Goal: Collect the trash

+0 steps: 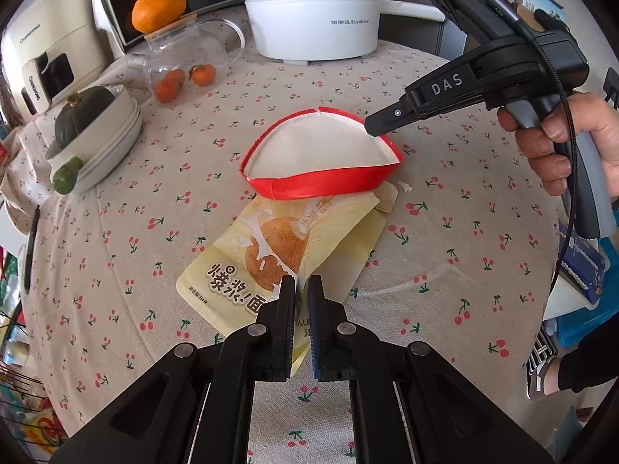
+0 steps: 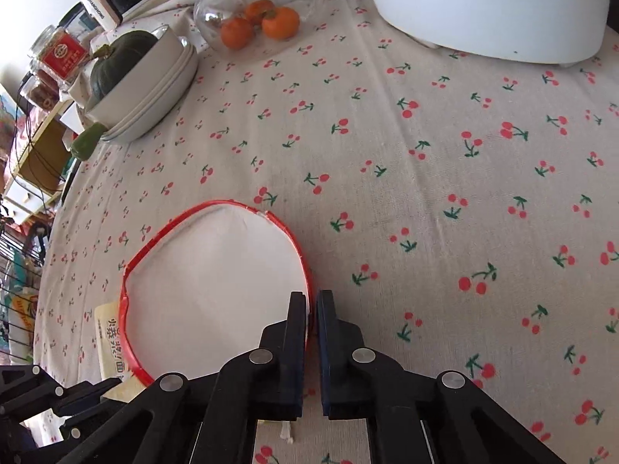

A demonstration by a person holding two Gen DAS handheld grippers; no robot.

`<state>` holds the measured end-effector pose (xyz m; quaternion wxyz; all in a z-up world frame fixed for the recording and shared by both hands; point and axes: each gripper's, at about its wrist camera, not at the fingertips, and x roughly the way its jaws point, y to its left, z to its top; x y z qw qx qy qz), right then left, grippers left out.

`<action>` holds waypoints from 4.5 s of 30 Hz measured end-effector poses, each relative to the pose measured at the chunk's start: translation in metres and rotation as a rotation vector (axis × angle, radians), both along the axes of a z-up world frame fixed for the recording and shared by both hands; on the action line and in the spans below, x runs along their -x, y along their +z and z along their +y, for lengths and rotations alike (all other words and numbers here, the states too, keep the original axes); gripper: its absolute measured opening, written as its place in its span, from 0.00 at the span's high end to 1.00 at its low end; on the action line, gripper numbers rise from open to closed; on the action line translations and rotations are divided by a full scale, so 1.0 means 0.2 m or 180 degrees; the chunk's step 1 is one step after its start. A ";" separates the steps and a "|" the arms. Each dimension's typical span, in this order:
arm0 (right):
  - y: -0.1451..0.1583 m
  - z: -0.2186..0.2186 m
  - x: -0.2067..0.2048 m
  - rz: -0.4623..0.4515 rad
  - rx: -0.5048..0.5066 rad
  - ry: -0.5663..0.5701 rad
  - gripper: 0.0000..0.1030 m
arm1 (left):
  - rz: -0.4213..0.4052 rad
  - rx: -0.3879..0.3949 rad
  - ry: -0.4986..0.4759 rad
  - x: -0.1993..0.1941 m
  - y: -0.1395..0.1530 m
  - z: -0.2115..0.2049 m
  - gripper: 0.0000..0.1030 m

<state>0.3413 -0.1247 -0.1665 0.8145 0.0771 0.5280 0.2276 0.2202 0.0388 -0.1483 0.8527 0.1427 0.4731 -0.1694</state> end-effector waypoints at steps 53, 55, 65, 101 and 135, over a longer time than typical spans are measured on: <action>-0.02 0.11 0.13 -0.0201 0.0239 -0.0110 0.97 | -0.0191 0.0539 0.1002 0.42 0.37 0.28 0.95; 0.03 0.11 0.18 -0.0260 0.0217 -0.0047 0.97 | -0.0218 0.0574 0.1016 0.42 0.39 0.28 0.95; 0.50 -0.17 0.53 -0.0736 0.0409 -0.0060 0.98 | -0.0292 0.0707 0.0707 0.51 0.51 0.04 0.95; 0.15 -1.69 1.24 0.0373 0.1421 -0.1260 0.97 | 0.0613 0.0508 -0.1016 0.55 -0.14 -1.61 0.95; 0.46 -1.44 1.36 -0.0156 0.0920 -0.1434 0.12 | 0.0436 0.0403 0.0178 0.76 0.15 -1.10 0.07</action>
